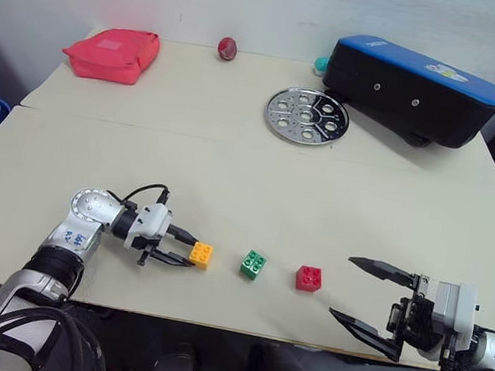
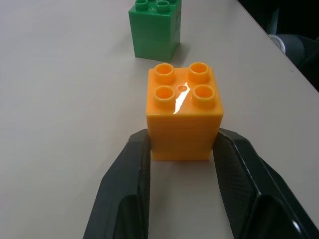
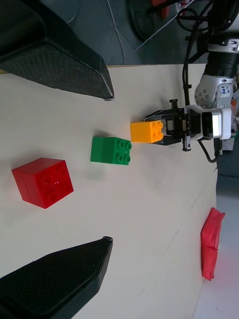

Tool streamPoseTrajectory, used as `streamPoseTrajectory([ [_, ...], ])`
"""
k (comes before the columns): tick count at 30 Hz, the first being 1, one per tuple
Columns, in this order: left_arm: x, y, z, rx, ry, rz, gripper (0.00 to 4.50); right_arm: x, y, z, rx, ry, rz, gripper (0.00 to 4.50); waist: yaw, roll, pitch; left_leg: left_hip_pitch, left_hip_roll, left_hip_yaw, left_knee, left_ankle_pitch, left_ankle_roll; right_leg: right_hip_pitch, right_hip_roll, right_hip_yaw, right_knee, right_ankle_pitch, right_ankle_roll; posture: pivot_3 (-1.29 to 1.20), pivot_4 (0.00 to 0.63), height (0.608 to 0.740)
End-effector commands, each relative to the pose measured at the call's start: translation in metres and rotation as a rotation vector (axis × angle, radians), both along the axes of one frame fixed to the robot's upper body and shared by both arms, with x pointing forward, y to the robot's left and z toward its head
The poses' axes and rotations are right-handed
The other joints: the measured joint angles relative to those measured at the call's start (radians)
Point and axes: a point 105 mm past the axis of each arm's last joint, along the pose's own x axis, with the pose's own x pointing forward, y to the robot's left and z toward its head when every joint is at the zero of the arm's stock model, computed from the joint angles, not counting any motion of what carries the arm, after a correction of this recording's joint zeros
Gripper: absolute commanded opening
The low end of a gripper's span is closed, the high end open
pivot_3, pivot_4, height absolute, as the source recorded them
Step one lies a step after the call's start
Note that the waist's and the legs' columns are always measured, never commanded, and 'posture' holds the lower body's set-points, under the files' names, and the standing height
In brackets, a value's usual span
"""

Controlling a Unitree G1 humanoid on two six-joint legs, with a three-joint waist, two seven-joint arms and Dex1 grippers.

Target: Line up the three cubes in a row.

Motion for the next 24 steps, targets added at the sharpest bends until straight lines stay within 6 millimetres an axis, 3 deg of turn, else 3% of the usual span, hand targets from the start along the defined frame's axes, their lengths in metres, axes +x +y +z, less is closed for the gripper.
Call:
streamPoseTrajectory([
  [1, -0.013, 0.012, -0.008, 0.085, 0.070, -0.067, 2.16, -0.002, -0.006, 0.000, -0.002, -0.035, 0.004, 4.50, 0.000, 0.000, 0.000, 0.000, 0.000, 0.000, 0.000, 0.000, 0.000, 0.000, 0.000, 0.000, 0.000, 0.000, 0.000, 0.00, 0.150, 0.740],
  [5, -0.010, 0.018, 0.002, 0.052, 0.008, -0.026, 3.33, -0.001, -0.011, -0.005, 0.001, -0.037, 0.018, 4.50, 0.000, 0.000, 0.000, 0.000, 0.000, 0.000, 0.000, 0.000, 0.000, 0.000, 0.000, 0.000, 0.000, 0.000, 0.000, 0.00, 0.150, 0.740],
  [8, -0.015, 0.034, 0.012, 0.047, -0.024, 0.023, 4.20, -0.001, -0.016, -0.009, -0.001, -0.037, 0.033, 4.50, -0.004, -0.001, 0.000, 0.000, 0.000, 0.000, 0.000, 0.000, 0.000, 0.000, 0.000, 0.000, 0.000, 0.000, 0.000, 0.00, 0.150, 0.740],
  [16, -0.037, 0.093, 0.043, 0.073, -0.128, 0.317, 4.20, 0.006, -0.048, -0.003, -0.097, -0.054, 0.039, 4.50, -0.021, 0.000, 0.000, 0.001, 0.000, 0.000, -0.001, 0.000, 0.000, 0.001, -0.002, 0.001, 0.001, 0.000, -0.001, 0.00, 0.150, 0.740],
  [20, -0.059, 0.106, 0.052, 0.041, -0.061, 0.442, 4.20, 0.011, -0.066, 0.001, -0.221, -0.052, 0.088, 4.50, -0.024, 0.000, 0.001, 0.004, 0.000, -0.001, -0.003, 0.000, 0.000, 0.002, -0.003, 0.001, 0.000, 0.000, -0.001, 0.00, 0.150, 0.740],
  [24, -0.067, 0.117, 0.048, 0.066, -0.081, 0.537, 4.20, 0.027, -0.078, 0.008, -0.276, -0.073, 0.093, 4.50, -0.026, 0.000, 0.001, 0.005, 0.001, 0.000, -0.005, 0.000, 0.000, 0.003, -0.002, 0.001, 0.000, -0.001, -0.002, 0.00, 0.150, 0.740],
])
